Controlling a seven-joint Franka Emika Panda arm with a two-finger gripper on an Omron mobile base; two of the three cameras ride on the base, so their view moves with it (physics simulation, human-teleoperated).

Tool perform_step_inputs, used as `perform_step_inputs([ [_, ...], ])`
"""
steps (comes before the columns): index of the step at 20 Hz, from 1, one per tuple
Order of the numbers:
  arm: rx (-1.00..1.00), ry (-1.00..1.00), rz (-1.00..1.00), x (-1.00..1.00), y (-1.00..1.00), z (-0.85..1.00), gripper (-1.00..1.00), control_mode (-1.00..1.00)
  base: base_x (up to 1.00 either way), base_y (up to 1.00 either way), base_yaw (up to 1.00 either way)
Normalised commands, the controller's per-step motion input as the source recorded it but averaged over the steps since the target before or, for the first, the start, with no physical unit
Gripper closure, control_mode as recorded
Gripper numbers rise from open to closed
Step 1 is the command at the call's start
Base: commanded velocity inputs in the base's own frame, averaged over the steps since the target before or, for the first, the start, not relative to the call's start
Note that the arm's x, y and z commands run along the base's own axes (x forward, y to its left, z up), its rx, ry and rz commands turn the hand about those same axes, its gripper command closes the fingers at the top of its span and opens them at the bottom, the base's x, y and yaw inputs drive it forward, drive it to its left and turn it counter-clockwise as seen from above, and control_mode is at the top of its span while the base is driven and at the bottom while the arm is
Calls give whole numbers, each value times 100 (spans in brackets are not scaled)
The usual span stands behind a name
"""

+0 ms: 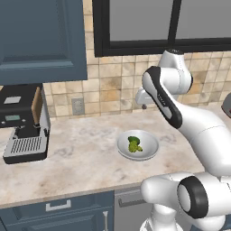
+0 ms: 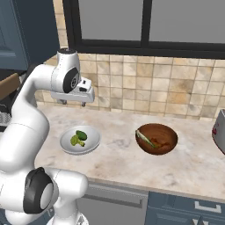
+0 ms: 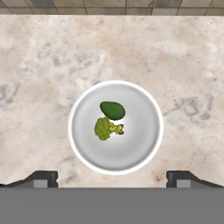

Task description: Place the bowl with the avocado and broccoli on the top shelf of the fridge. Place the bowl with the chicken drumstick and fish on the second highest shelf of the fridge.

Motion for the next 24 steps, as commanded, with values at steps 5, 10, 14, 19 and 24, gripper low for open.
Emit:
perform_step_inputs([
  [5,0,0,0,0,0,0,-100,-100,0,0,0],
  [10,0,0,0,0,0,0,-100,-100,0,0,0],
  [14,0,1,0,0,0,0,-100,-100,0,0,0],
  [19,0,8,-3,0,-10,-8,-100,-100,0,0,0],
  [24,0,15,-12,11,-11,-17,-100,-100,0,0,0],
])
